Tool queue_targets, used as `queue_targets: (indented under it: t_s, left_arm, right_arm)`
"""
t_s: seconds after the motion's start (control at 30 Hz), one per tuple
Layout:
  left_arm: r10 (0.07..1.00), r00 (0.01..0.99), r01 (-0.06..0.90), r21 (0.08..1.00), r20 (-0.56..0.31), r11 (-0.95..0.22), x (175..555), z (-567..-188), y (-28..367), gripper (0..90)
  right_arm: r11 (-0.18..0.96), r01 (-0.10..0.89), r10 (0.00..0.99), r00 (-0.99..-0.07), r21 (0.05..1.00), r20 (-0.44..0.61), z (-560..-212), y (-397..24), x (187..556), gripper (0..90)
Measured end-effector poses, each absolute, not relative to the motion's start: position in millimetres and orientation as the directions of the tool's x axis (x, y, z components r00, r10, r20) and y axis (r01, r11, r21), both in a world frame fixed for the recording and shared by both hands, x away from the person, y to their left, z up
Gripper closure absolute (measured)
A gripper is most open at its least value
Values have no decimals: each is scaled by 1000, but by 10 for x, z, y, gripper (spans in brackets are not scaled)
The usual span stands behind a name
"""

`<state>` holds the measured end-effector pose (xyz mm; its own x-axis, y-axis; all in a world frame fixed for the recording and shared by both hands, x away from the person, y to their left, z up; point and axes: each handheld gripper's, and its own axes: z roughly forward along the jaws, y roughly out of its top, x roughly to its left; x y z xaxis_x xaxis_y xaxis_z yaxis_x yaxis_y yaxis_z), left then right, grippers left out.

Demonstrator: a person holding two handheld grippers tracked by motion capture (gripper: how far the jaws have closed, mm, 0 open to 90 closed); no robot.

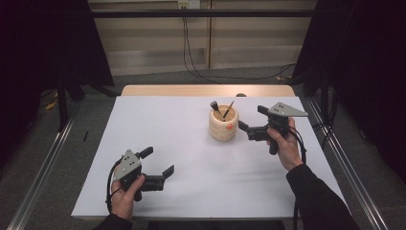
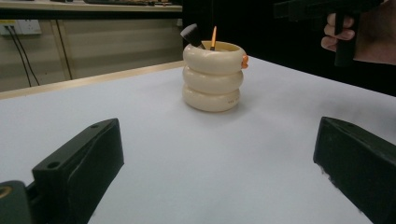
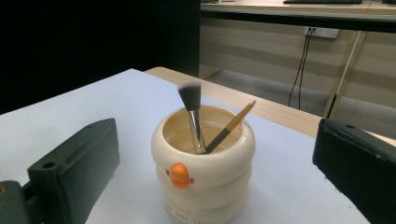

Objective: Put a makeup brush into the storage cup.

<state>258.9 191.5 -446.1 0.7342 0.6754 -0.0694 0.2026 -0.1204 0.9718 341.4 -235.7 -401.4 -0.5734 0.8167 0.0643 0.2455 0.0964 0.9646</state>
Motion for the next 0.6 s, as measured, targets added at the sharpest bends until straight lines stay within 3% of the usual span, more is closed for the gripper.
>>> queue_targets:
  t_s: [0.6]
  left_arm:
    - [677,732,197,975,-73,-108,2567,-4446,1911,17]
  right_arm:
    - [80,226,843,-535,971,55,-4100,-2549,2969,2]
